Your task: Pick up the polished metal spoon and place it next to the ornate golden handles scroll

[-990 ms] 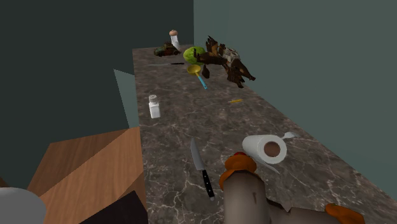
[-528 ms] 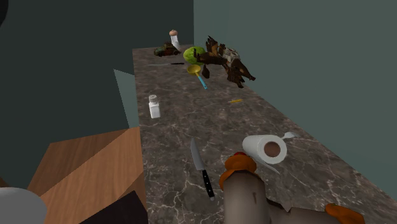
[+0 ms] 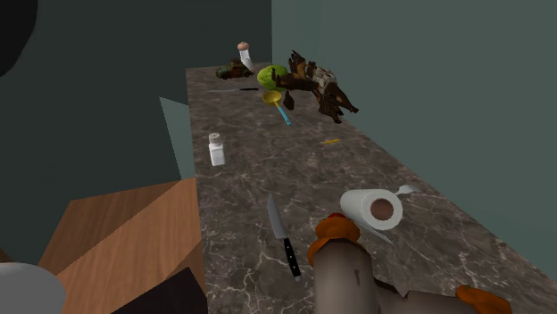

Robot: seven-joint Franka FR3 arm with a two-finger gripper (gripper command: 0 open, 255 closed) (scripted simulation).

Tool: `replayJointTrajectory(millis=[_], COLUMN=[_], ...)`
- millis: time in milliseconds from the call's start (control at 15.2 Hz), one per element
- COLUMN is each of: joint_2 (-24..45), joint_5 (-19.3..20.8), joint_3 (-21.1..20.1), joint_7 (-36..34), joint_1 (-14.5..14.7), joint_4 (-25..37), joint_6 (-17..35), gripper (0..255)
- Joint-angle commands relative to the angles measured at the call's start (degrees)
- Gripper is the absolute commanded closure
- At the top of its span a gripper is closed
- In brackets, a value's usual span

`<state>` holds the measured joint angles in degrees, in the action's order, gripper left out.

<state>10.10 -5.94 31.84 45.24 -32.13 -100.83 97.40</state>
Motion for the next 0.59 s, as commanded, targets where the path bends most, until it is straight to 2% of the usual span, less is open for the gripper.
replayJointTrajectory(millis=[0, 528], joint_2=[-0.1, 1.7], joint_5=[0.0, -1.1], joint_3=[0.0, -0.3], joint_7=[0.1, 0.9], joint_1=[0.1, -0.1], joint_4=[-1.7, -5.8], joint_6=[1.6, 7.3], gripper=[255, 255])
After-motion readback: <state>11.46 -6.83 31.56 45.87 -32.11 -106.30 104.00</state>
